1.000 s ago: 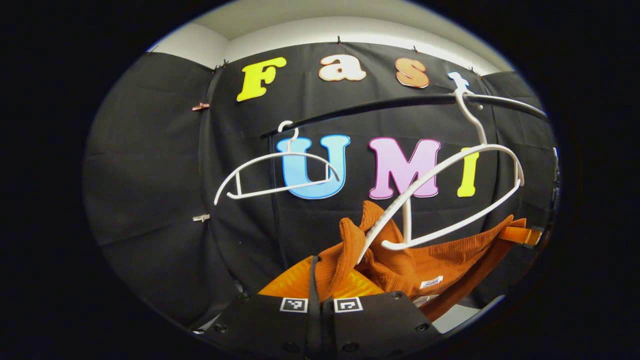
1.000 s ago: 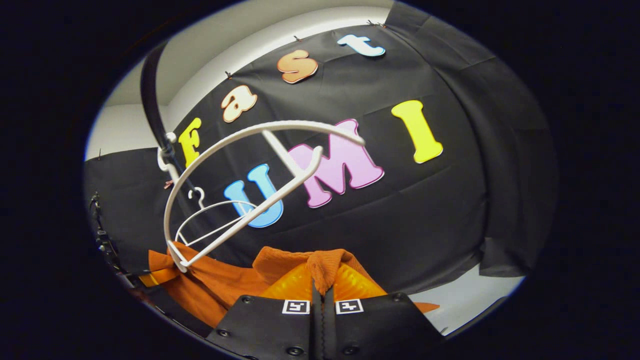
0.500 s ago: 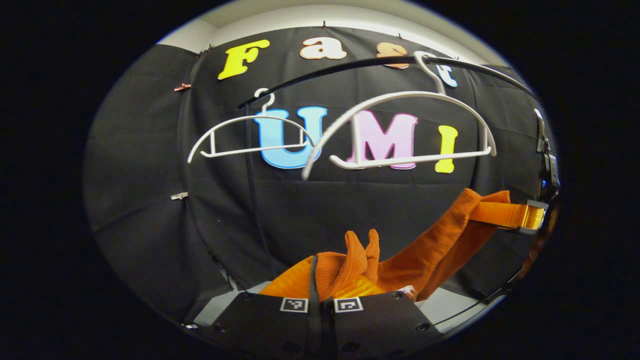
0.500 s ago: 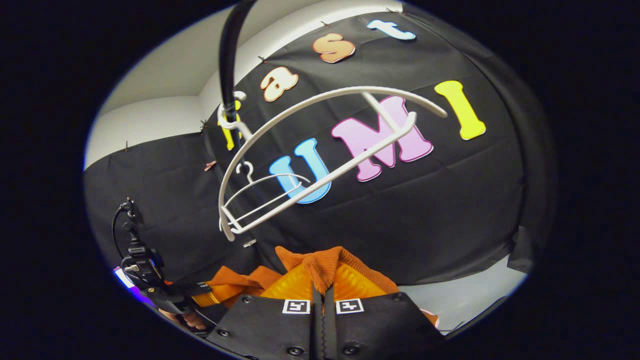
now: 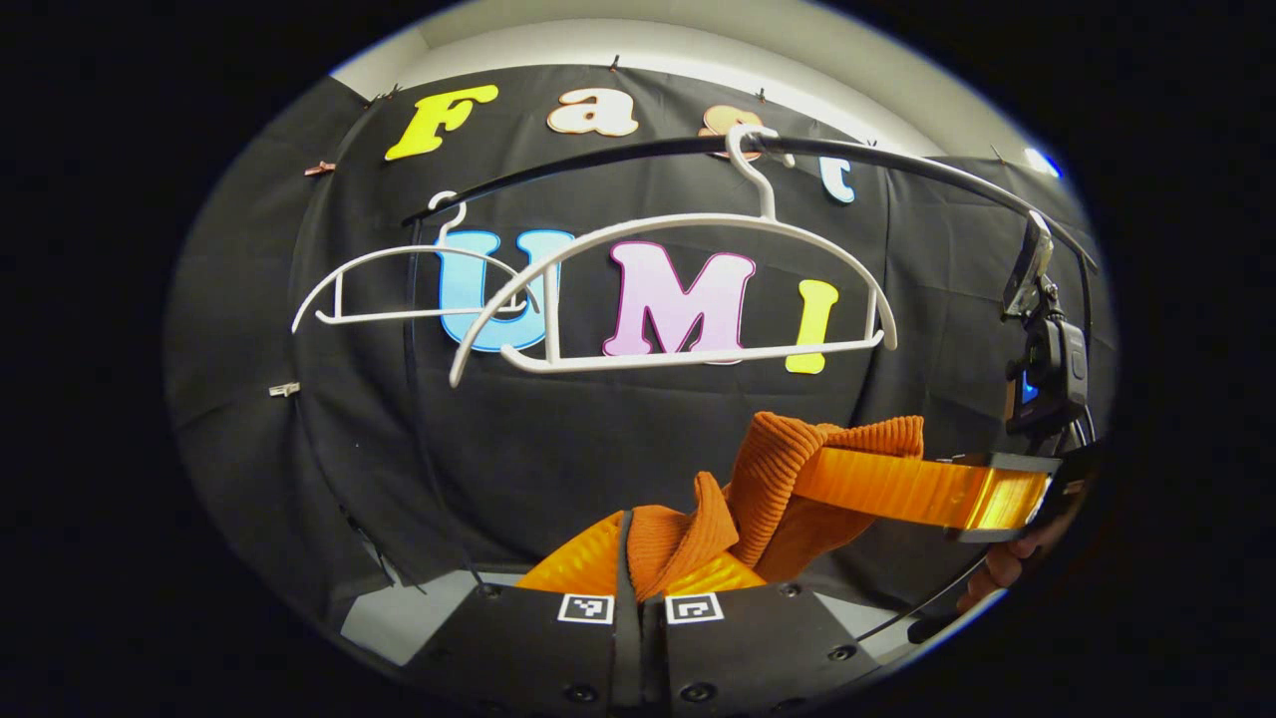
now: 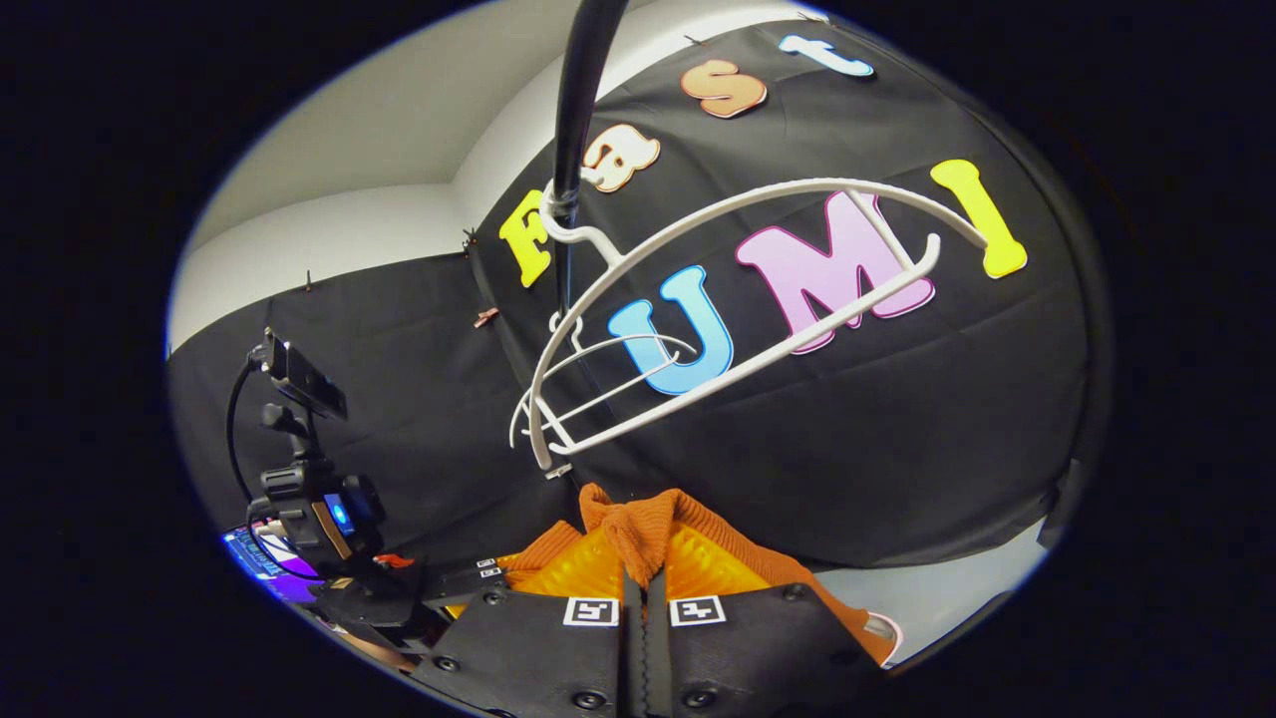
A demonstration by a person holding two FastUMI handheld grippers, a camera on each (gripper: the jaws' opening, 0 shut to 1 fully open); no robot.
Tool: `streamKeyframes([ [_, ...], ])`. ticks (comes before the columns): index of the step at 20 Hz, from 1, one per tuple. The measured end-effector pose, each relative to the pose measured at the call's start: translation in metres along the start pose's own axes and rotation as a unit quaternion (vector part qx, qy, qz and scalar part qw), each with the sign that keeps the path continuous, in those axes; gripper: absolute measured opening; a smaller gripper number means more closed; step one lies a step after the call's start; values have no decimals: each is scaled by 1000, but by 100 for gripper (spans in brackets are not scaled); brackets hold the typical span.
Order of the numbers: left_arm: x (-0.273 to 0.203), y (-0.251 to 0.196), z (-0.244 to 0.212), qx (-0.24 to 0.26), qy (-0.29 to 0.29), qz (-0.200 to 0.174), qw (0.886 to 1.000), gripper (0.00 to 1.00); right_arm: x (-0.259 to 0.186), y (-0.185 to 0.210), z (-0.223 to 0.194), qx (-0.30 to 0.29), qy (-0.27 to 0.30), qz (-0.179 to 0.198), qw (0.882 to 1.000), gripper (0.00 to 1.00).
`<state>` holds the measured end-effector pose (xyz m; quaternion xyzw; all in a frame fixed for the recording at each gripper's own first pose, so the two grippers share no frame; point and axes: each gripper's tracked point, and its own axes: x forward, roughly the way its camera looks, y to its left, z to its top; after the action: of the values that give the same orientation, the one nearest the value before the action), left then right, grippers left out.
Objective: Grasp the clothes on the hanger with both hands and then place them into the laundry hamper below.
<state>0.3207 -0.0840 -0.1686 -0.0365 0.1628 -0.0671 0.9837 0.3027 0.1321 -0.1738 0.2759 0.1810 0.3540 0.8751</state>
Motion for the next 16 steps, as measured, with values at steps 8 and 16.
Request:
streamKeyframes([
  [8,47,0,-118,-4,84,-5,996,5,15,-99,-100,-15,96,-78,992,4],
  [16,80,30,-262,3,230,42,972,5,12,-200,-227,-59,232,-196,951,5],
])
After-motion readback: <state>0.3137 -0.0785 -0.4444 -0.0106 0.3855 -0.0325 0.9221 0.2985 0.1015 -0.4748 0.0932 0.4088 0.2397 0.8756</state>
